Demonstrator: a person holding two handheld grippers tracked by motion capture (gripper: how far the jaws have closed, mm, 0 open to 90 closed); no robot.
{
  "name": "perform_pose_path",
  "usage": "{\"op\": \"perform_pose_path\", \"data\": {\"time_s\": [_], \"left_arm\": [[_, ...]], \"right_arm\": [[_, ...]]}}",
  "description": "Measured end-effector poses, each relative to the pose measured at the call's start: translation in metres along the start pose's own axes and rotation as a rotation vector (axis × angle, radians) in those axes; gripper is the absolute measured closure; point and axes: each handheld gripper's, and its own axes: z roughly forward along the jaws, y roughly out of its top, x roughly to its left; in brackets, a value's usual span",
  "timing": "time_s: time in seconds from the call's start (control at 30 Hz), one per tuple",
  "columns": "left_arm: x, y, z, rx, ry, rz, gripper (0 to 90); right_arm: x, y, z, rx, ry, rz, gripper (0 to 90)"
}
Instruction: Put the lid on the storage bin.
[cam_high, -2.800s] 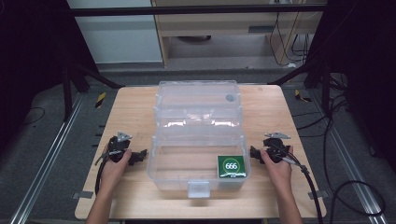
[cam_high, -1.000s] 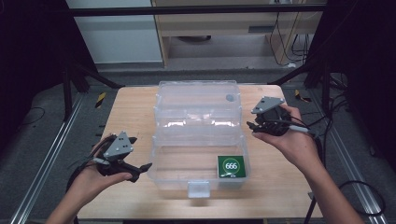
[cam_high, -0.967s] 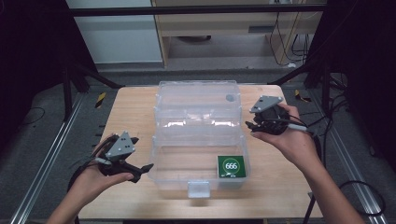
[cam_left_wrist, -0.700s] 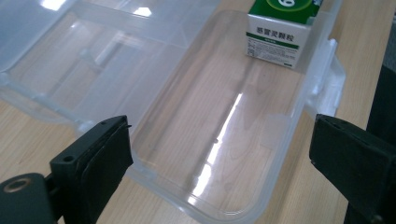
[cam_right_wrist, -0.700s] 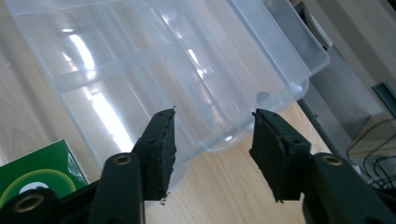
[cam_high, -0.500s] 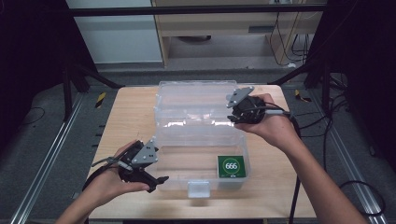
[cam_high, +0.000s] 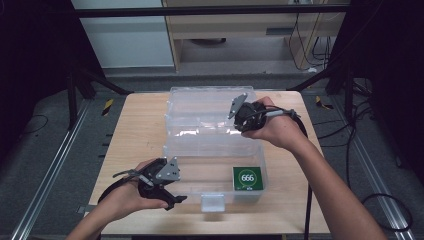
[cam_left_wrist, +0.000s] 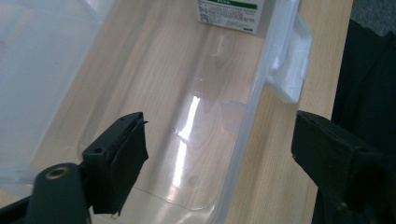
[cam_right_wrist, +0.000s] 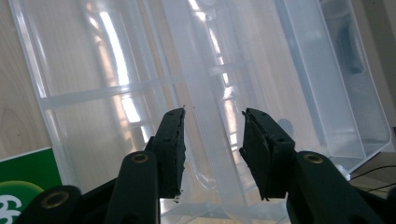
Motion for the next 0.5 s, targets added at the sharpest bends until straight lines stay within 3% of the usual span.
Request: {"op": "perform_pose_path", "data": {"time_s": [0.33,0.5], "left_arm": [[-0.008,-0.003,0.015,0.05,-0.03,0.043,31.6],[-0.008,-0.004,0.02,0.071,-0.046,0.049,43.3]], "right_arm": [[0.001,0.006,0.005,0.031,0.011,-0.051,66.2],[0.002,0.009,0.007,0.042,0.011,-0.066,68.7]]}}
